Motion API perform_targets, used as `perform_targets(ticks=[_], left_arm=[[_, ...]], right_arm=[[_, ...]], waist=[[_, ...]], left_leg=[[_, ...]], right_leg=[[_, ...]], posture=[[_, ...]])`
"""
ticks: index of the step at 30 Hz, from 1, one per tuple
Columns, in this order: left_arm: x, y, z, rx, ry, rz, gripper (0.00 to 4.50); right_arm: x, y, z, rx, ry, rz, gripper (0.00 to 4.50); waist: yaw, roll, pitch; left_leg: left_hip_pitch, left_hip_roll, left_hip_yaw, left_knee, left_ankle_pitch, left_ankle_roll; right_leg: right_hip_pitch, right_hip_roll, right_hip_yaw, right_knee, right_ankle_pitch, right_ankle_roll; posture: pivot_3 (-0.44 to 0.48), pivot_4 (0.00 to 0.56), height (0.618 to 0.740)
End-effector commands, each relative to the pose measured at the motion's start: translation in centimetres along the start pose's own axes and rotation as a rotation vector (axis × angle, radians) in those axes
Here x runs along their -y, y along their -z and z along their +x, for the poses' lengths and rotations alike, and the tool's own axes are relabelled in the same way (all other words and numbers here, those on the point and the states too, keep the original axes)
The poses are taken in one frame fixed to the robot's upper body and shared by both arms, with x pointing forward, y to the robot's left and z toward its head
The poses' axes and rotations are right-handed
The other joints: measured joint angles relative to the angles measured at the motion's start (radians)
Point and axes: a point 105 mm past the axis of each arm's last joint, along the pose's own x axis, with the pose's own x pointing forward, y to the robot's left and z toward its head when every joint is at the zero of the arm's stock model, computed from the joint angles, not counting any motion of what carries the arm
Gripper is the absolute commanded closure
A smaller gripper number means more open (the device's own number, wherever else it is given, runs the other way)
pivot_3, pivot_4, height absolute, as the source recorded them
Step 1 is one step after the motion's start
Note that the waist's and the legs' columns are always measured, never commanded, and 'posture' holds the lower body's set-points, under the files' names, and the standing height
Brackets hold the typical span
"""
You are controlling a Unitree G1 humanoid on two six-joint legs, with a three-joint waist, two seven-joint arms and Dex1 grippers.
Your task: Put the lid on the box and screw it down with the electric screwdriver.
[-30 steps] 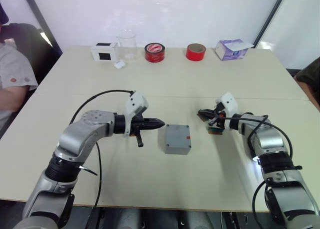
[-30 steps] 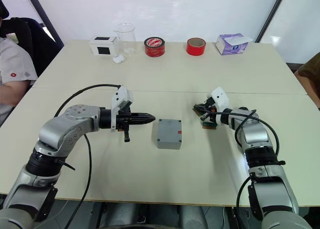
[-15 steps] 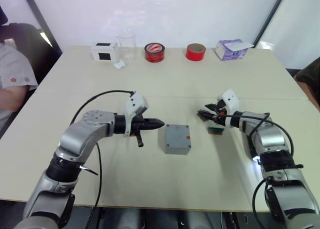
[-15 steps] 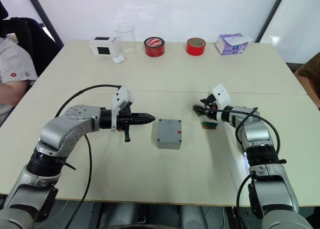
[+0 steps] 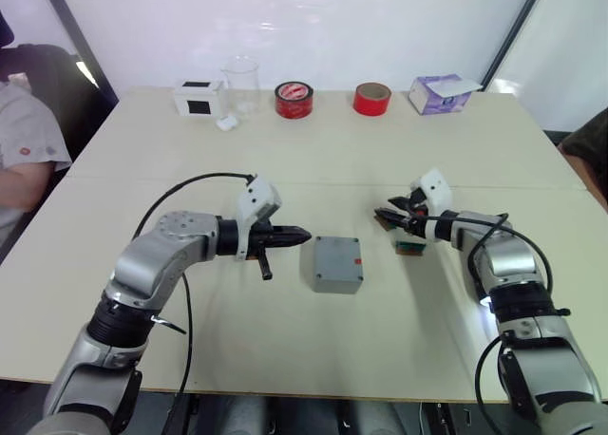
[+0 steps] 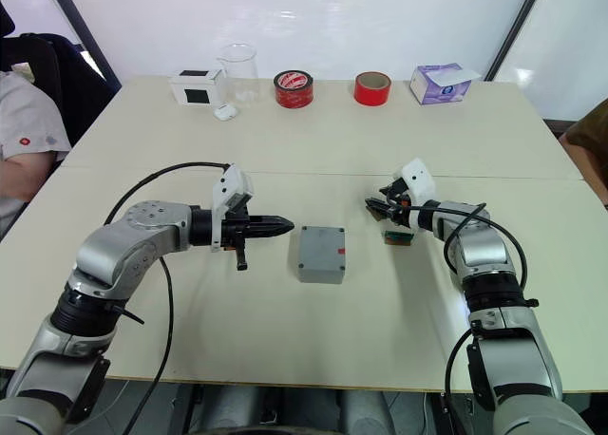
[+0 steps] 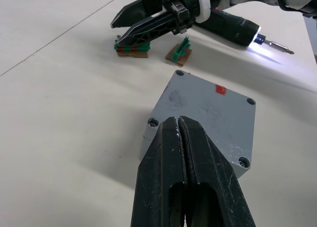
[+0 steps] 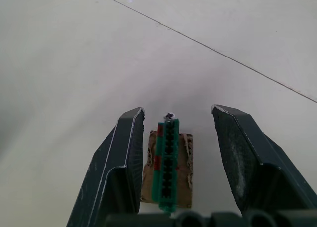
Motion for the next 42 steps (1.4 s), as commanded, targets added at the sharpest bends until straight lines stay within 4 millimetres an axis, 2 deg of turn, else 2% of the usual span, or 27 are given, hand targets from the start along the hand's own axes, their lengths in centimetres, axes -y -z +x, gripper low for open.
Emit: perform_targets(ticks=[1, 3, 5, 6, 14, 22, 29, 33, 37, 42], left_arm=[[0.2, -0.7, -0.2, 0.024, 0.002, 0.034, 4.50], [0.2, -0.7, -0.2, 0.025, 0.001, 0.034, 4.50], [0.2, -0.7, -0.2, 0.025, 0.001, 0.034, 4.50], [0.2, -0.8, -0.2, 0.025, 0.001, 0.035, 4.50], [0.2, -0.7, -0.2, 0.022, 0.000, 0.033, 4.50], [0.2, -0.6, -0.1, 0.020, 0.004, 0.032, 4.50], [0.1, -0.6, 0.0, 0.025, 0.005, 0.031, 4.50], [0.0, -0.9, -0.1, 0.043, 0.004, 0.019, 4.50], [-0.1, -1.4, -0.6, 0.062, 0.002, 0.004, 4.50], [0.7, -0.6, -1.9, -0.004, 0.049, -0.008, 4.50]], right_arm=[[0.2, -1.5, 0.1, 0.042, 0.003, -0.035, 2.82], [0.1, -1.5, 0.1, 0.041, 0.002, -0.035, 3.48], [0.1, -1.5, 0.2, 0.041, 0.000, -0.034, 4.34], [0.0, -1.5, 0.2, 0.042, -0.004, -0.033, 4.44], [-0.3, -1.5, -0.1, 0.040, -0.028, -0.042, 4.44], [-0.3, -2.3, -0.9, 0.062, -0.050, -0.044, 4.44], [0.0, -3.8, -1.7, 0.110, -0.038, -0.052, 4.44], [-0.4, -5.6, -2.5, 0.167, -0.051, -0.059, 4.44], [-2.7, -7.3, -4.3, 0.227, -0.133, -0.054, 4.44], [-7.4, -6.8, -6.9, 0.199, -0.288, -0.037, 4.44]], waist=[[0.001, 0.000, 0.000], [0.001, 0.000, 0.000], [0.000, 0.000, 0.000], [0.000, 0.000, 0.000], [0.000, 0.000, 0.000], [0.001, 0.000, 0.000], [0.001, 0.000, 0.000], [0.001, 0.000, 0.000], [0.004, 0.000, 0.000], [0.002, 0.000, 0.000]], left_leg=[[0.000, 0.000, 0.000, 0.000, 0.000, 0.000], [0.000, 0.000, 0.000, 0.000, 0.000, 0.000], [0.000, 0.000, 0.000, 0.000, 0.000, 0.000], [0.000, 0.000, 0.000, 0.000, 0.000, 0.000], [0.000, 0.000, 0.000, 0.000, 0.000, 0.000], [0.000, 0.000, 0.000, 0.000, 0.000, 0.000], [0.000, 0.000, 0.000, 0.000, 0.000, 0.000], [0.000, 0.000, 0.000, 0.000, 0.000, 0.000], [0.000, 0.000, 0.000, 0.000, 0.000, 0.000], [0.000, 0.002, -0.001, 0.000, 0.000, 0.000]], right_leg=[[0.000, 0.000, 0.000, 0.000, 0.000, 0.000], [0.000, 0.000, 0.000, 0.000, 0.000, 0.000], [0.000, 0.000, 0.000, 0.000, 0.000, 0.000], [0.000, 0.000, 0.000, 0.000, 0.000, 0.000], [0.000, 0.000, 0.000, 0.000, 0.000, 0.000], [0.000, 0.000, 0.000, 0.000, 0.000, 0.000], [0.000, 0.000, 0.000, 0.000, 0.000, 0.000], [0.000, 0.000, 0.000, 0.000, 0.000, 0.000], [0.000, 0.000, 0.000, 0.000, 0.000, 0.000], [0.000, 0.000, 0.000, 0.000, 0.000, 0.000]], posture=[[0.000, 0.150, 0.740], [0.000, 0.150, 0.740], [0.000, 0.150, 0.740], [0.000, 0.150, 0.740], [0.000, 0.150, 0.740], [0.000, 0.150, 0.740], [0.000, 0.150, 0.740], [0.000, 0.150, 0.740], [0.000, 0.150, 0.740], [0.000, 0.150, 0.740]])
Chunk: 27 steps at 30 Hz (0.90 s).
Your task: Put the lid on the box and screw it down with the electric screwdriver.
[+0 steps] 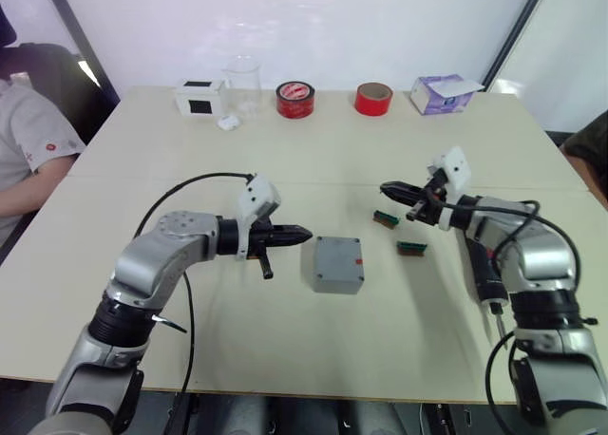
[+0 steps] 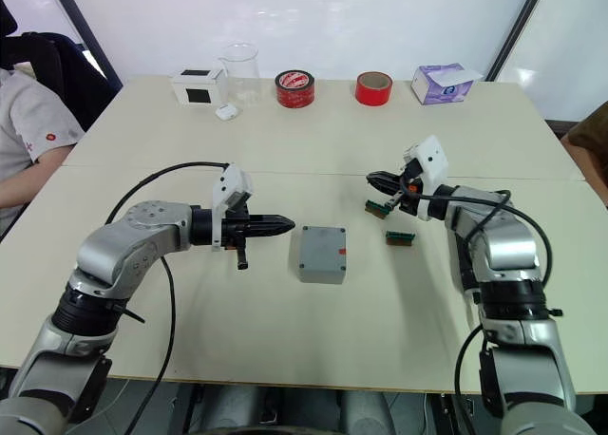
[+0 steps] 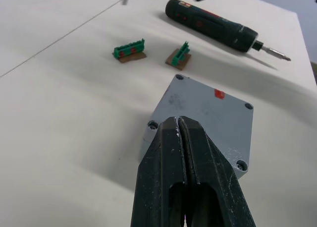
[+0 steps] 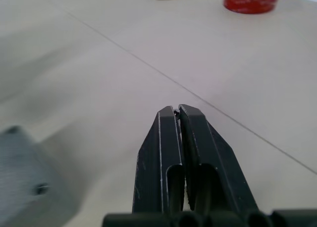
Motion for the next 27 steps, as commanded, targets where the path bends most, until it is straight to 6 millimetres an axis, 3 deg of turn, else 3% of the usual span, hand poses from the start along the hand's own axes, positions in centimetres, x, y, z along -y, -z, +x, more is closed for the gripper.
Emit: perform_targets(ticks=[1, 4, 7, 27], left_arm=[[1.0, -0.1, -1.1, -0.024, 0.050, 0.020, 4.50], [1.4, 0.4, -1.5, -0.057, 0.075, 0.010, 4.50], [1.5, 0.5, -1.3, -0.062, 0.082, 0.008, 4.50], [1.5, 0.1, -0.7, -0.040, 0.069, 0.016, 4.50]], right_arm=[[-3.2, -1.1, -1.1, 0.004, -0.092, -0.019, 4.44], [-5.0, -0.5, -1.1, -0.014, -0.120, 0.001, 4.44], [-5.4, 0.1, -0.8, -0.017, -0.111, 0.014, 4.44], [-4.6, 2.2, 0.7, -0.058, -0.076, -0.007, 4.44]], waist=[[0.000, 0.000, 0.000], [-0.001, 0.000, 0.000], [0.000, 0.000, 0.000], [0.000, 0.000, 0.000]], left_leg=[[0.000, 0.000, 0.000, 0.000, 0.000, 0.000], [0.000, 0.000, 0.000, 0.000, 0.000, 0.000], [0.000, 0.000, 0.000, 0.000, 0.000, 0.000], [0.000, -0.001, 0.000, 0.000, 0.000, 0.000]], right_leg=[[0.000, 0.000, 0.000, 0.000, 0.000, 0.000], [0.000, 0.000, 0.000, 0.000, 0.000, 0.000], [0.000, 0.000, 0.000, 0.000, -0.001, -0.002], [0.000, 0.000, 0.000, 0.000, -0.001, -0.001]], posture=[[0.000, 0.150, 0.740], [0.000, 0.150, 0.740], [0.000, 0.150, 0.740], [0.000, 0.150, 0.740]])
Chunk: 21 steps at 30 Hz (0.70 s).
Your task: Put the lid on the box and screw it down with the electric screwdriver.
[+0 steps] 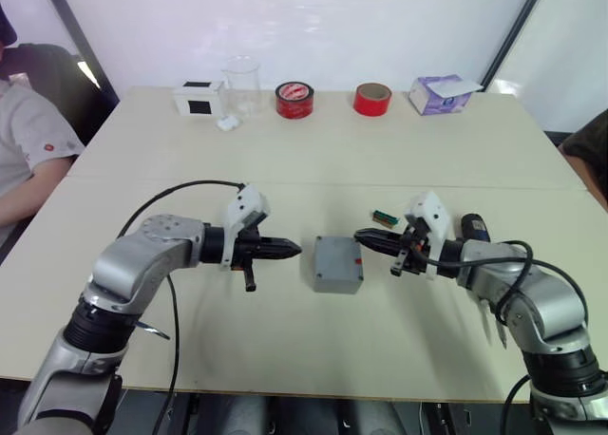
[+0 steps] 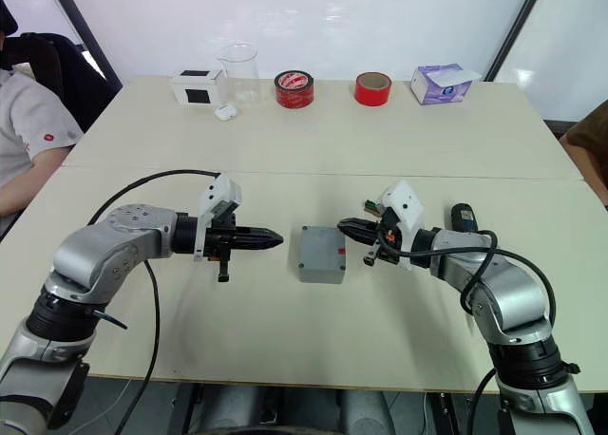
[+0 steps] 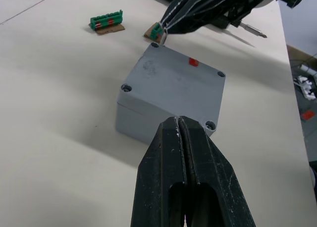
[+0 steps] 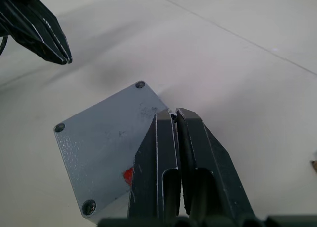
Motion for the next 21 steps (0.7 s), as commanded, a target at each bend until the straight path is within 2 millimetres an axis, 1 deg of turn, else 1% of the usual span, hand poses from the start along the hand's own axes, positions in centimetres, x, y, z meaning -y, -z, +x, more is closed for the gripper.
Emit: perform_targets(ticks=[1, 9, 16, 21], left_arm=[[0.5, -1.0, 0.0, 0.024, 0.009, 0.045, 4.50], [0.5, -1.1, 0.1, 0.027, 0.004, 0.048, 4.50], [0.3, -1.1, 0.2, 0.029, -0.001, 0.053, 4.50], [0.3, -1.0, 0.2, 0.028, -0.003, 0.053, 4.50]], right_arm=[[0.3, -0.7, -0.2, 0.022, 0.010, -0.041, 4.44], [0.8, -0.2, -0.2, 0.010, 0.027, -0.049, 4.44], [0.6, 0.2, 0.2, 0.000, 0.018, -0.043, 4.44], [0.6, 0.4, 0.2, -0.010, 0.023, -0.052, 4.44]], waist=[[0.000, 0.000, 0.000], [0.000, 0.000, 0.000], [0.000, 0.000, 0.000], [0.000, 0.000, 0.000]], left_leg=[[0.000, 0.000, 0.000, 0.000, 0.000, 0.000], [0.000, 0.000, 0.000, 0.000, 0.000, 0.000], [0.000, 0.000, 0.000, 0.000, 0.000, 0.000], [0.000, 0.000, 0.000, 0.000, 0.000, 0.000]], right_leg=[[0.000, 0.000, 0.000, 0.000, 0.000, 0.000], [0.000, 0.000, 0.000, 0.000, 0.000, 0.000], [0.000, 0.000, 0.000, 0.000, 0.000, 0.000], [0.000, 0.000, 0.000, 0.000, 0.000, 0.000]], posture=[[0.000, 0.150, 0.740], [0.000, 0.150, 0.740], [0.000, 0.150, 0.740], [0.000, 0.150, 0.740]])
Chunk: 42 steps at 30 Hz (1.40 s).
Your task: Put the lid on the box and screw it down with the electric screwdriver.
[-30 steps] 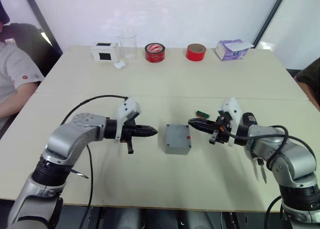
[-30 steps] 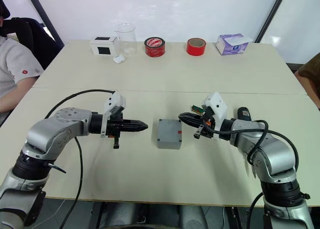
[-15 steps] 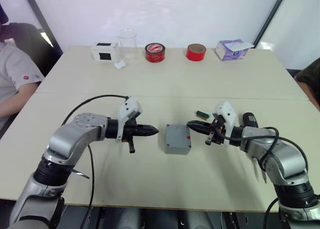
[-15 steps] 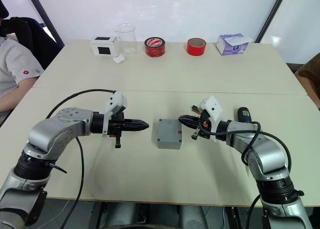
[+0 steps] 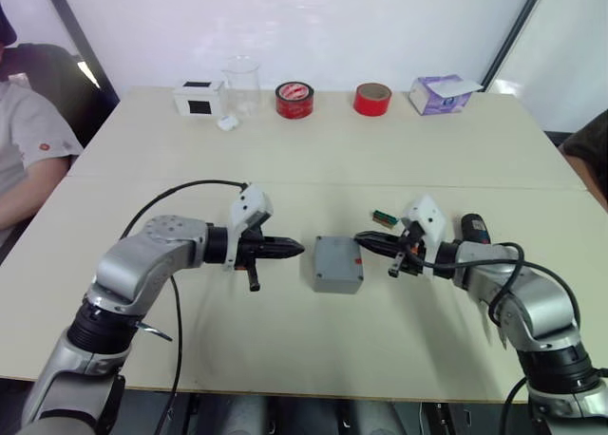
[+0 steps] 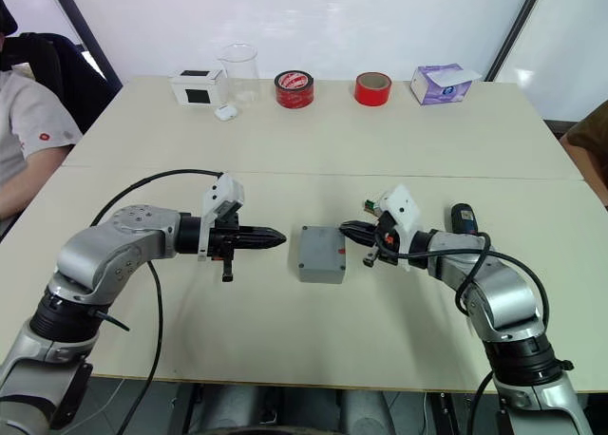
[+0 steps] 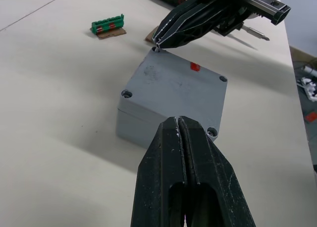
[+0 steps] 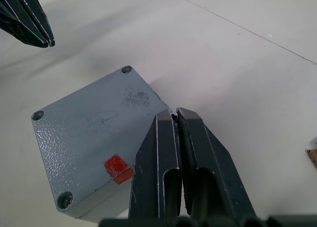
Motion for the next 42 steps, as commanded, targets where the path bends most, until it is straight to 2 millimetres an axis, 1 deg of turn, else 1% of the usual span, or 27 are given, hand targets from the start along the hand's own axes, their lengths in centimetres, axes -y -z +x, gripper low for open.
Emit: perform_targets(ticks=[1, 2, 3, 4, 5, 6, 8, 10, 13, 17, 18, 19, 21, 22, 23, 24, 25, 26, 27, 29, 30, 34, 38, 42], left_arm=[[0.2, -0.9, -0.2, 0.019, 0.001, 0.044, 4.50], [0.2, -0.9, -0.2, 0.019, 0.001, 0.045, 4.50], [0.2, -0.9, -0.2, 0.019, 0.000, 0.046, 4.50], [0.2, -0.9, -0.2, 0.019, 0.000, 0.046, 4.50], [0.2, -0.9, -0.2, 0.020, 0.000, 0.046, 4.50], [0.2, -0.9, -0.2, 0.020, 0.000, 0.046, 4.50], [0.2, -1.0, -0.2, 0.022, 0.000, 0.047, 4.50], [0.2, -1.1, -0.1, 0.028, 0.003, 0.047, 4.50], [0.3, -1.4, 0.3, 0.046, 0.008, 0.050, 4.50], [1.2, -2.4, 0.8, 0.089, 0.052, 0.059, 4.50], [1.5, -2.7, 0.9, 0.097, 0.067, 0.068, 4.50], [1.7, -2.9, 1.0, 0.101, 0.079, 0.080, 4.50], [2.3, -3.5, 1.2, 0.113, 0.110, 0.110, 4.50], [2.5, -3.7, 1.4, 0.116, 0.121, 0.119, 4.50], [2.9, -3.9, 1.6, 0.122, 0.136, 0.132, 4.50], [3.8, -4.1, 1.9, 0.125, 0.182, 0.159, 4.50], [4.5, -4.2, 2.1, 0.126, 0.213, 0.178, 4.50], [5.3, -4.2, 2.4, 0.129, 0.249, 0.197, 4.50], [5.8, -4.3, 2.6, 0.129, 0.273, 0.211, 4.50], [6.5, -4.4, 3.2, 0.135, 0.297, 0.229, 4.50], [6.7, -4.5, 3.4, 0.139, 0.303, 0.235, 4.50], [7.6, -3.9, 4.2, 0.133, 0.342, 0.252, 4.50], [8.2, -2.9, 4.4, 0.118, 0.353, 0.256, 4.50], [8.4, -2.7, 4.6, 0.120, 0.345, 0.251, 4.50]], right_arm=[[0.1, -0.5, -0.2, 0.012, 0.008, -0.031, 4.44], [0.1, -0.5, -0.2, 0.012, 0.008, -0.031, 3.90], [0.2, -0.6, -0.3, 0.011, 0.010, -0.031, 3.61], [0.3, -0.6, -0.3, 0.009, 0.012, -0.033, 3.22], [0.4, -0.6, -0.4, 0.006, 0.017, -0.037, 2.72], [0.5, -0.6, -0.5, 0.002, 0.021, -0.039, 2.36], [0.6, -0.7, -0.8, -0.009, 0.022, -0.044, 1.50], [0.5, -0.7, -1.1, -0.022, 0.006, -0.044, 1.50], [1.2, -1.6, -1.6, 0.004, 0.034, -0.016, 1.50], [3.3, -4.6, -3.7, 0.075, 0.133, 0.060, 1.50], [3.9, -5.2, -4.6, 0.080, 0.156, 0.078, 1.02], [4.4, -5.8, -5.5, 0.071, 0.172, 0.099, 0.83], [5.5, -6.2, -7.4, -0.009, 0.227, 0.098, 0.14], [5.9, -6.2, -8.1, -0.043, 0.248, 0.096, 0.05], [6.6, -6.2, -9.1, -0.073, 0.286, 0.109, 0.05], [7.6, -5.2, -10.9, -0.191, 0.365, 0.184, 0.05], [8.1, -4.5, -12.4, -0.271, 0.422, 0.243, 0.05], [8.2, -3.3, -13.9, -0.383, 0.470, 0.310, 0.05], [8.1, -2.3, -15.0, -0.471, 0.502, 0.360, 0.05], [8.2, -1.3, -16.2, -0.550, 0.535, 0.415, 0.05], [8.3, -1.1, -16.6, -0.564, 0.546, 0.431, 0.05], [9.3, 0.2, -17.8, -0.602, 0.606, 0.594, 0.05], [8.4, 0.8, -17.1, -0.661, 0.536, 0.643, 0.05], [8.2, 2.1, -16.9, -0.714, 0.519, 0.660, 0.05]], waist=[[0.000, 0.000, 0.000], [0.000, 0.000, 0.000], [0.000, 0.000, 0.000], [0.000, 0.000, 0.000], [0.000, 0.000, 0.000], [0.000, 0.000, 0.000], [0.000, 0.000, 0.000], [0.000, 0.000, 0.000], [0.001, 0.000, 0.000], [0.000, 0.000, 0.000], [0.001, 0.000, 0.000], [0.002, 0.000, 0.000], [0.006, 0.000, 0.000], [0.007, 0.000, 0.000], [0.007, 0.000, 0.000], [0.008, 0.000, 0.000], [0.008, 0.000, 0.000], [0.012, 0.001, 0.001], [0.015, 0.001, 0.000], [0.016, 0.001, 0.000], [0.016, 0.001, 0.000], [0.003, 0.001, 0.000], [-0.003, 0.001, 0.000], [0.001, 0.001, 0.000]], left_leg=[[0.000, 0.000, 0.000, 0.000, 0.000, 0.000], [0.000, 0.000, 0.000, 0.000, 0.000, 0.000], [0.000, 0.000, 0.000, 0.000, 0.000, 0.000], [0.000, 0.000, 0.000, 0.000, 0.000, 0.000], [0.000, 0.000, 0.000, 0.000, 0.000, 0.000], [0.000, 0.000, 0.000, 0.000, 0.000, 0.000], [0.000, 0.000, 0.000, 0.000, 0.000, 0.000], [0.000, 0.000, 0.000, 0.000, 0.000, 0.000], [0.000, 0.000, 0.000, 0.000, 0.000, 0.000], [0.000, 0.000, 0.000, 0.000, 0.000, 0.000], [0.000, 0.000, 0.000, 0.000, 0.000, 0.000], [0.000, 0.000, 0.000, 0.000, 0.000, 0.000], [-0.001, 0.001, 0.000, 0.000, 0.000, 0.000], [-0.001, 0.001, -0.001, 0.000, 0.000, 0.000], [-0.001, 0.000, 0.000, 0.000, 0.000, 0.000], [-0.001, 0.000, 0.000, 0.000, 0.000, 0.000], [-0.001, 0.000, 0.000, 0.000, 0.000, 0.000], [-0.001, 0.000, 0.000, 0.000, 0.000, 0.000], [-0.001, 0.001, 0.001, 0.000, 0.000, 0.000], [-0.001, 0.001, 0.001, -0.001, 0.000, 0.000], [-0.001, 0.002, 0.001, -0.001, 0.000, 0.001], [-0.001, 0.001, 0.003, -0.001, 0.000, 0.001], [-0.001, 0.001, 0.003, -0.001, 0.000, 0.001], [-0.001, 0.001, 0.003, -0.001, -0.001, 0.001]], right_leg=[[0.000, 0.000, 0.000, 0.000, 0.000, 0.000], [0.000, 0.000, 0.000, 0.000, 0.000, 0.000], [0.000, 0.000, 0.000, 0.000, 0.000, 0.000], [0.000, 0.000, 0.000, 0.000, 0.000, 0.000], [0.000, 0.000, 0.000, 0.000, 0.000, 0.000], [0.000, 0.000, 0.000, 0.000, 0.000, 0.000], [0.000, 0.000, 0.000, 0.000, 0.000, 0.000], [0.000, 0.000, 0.000, 0.000, 0.000, 0.000], [0.000, 0.000, 0.000, 0.000, 0.000, 0.000], [0.000, 0.000, 0.000, 0.000, 0.000, 0.000], [0.000, 0.000, 0.000, 0.000, 0.000, 0.000], [0.000, 0.000, 0.000, 0.000, 0.000, 0.000], [0.000, -0.001, 0.000, 0.000, 0.000, 0.000], [0.000, -0.001, 0.000, -0.001, 0.000, 0.000], [0.000, -0.001, 0.000, -0.001, -0.001, -0.002], [0.000, -0.001, 0.000, -0.002, -0.001, -0.002], [0.000, -0.001, 0.000, -0.002, -0.001, -0.002], [0.000, -0.001, 0.000, -0.002, -0.001, -0.003], [0.000, -0.001, 0.001, -0.003, -0.002, -0.003], [0.000, -0.001, 0.001, -0.005, -0.002, -0.003], [0.000, -0.001, 0.001, -0.006, -0.002, -0.003], [0.000, 0.000, 0.003, -0.007, -0.002, -0.003], [0.000, 0.001, 0.003, -0.007, -0.001, -0.003], [0.000, 0.001, 0.003, -0.008, -0.001, -0.003]], posture=[[0.000, 0.150, 0.740], [0.000, 0.150, 0.740], [0.000, 0.150, 0.740], [0.000, 0.150, 0.740], [0.000, 0.150, 0.740], [0.000, 0.150, 0.740], [0.000, 0.150, 0.740], [0.000, 0.150, 0.740], [0.000, 0.150, 0.740], [0.000, 0.150, 0.740], [0.000, 0.150, 0.740], [0.000, 0.150, 0.740], [0.000, 0.150, 0.740], [0.000, 0.150, 0.740], [0.000, 0.150, 0.740], [0.000, 0.150, 0.740], [0.000, 0.150, 0.740], [0.000, 0.150, 0.740], [0.000, 0.150, 0.740], [0.000, 0.150, 0.740], [0.000, 0.150, 0.740], [0.000, 0.150, 0.740], [0.000, 0.150, 0.740], [0.000, 0.150, 0.740]])
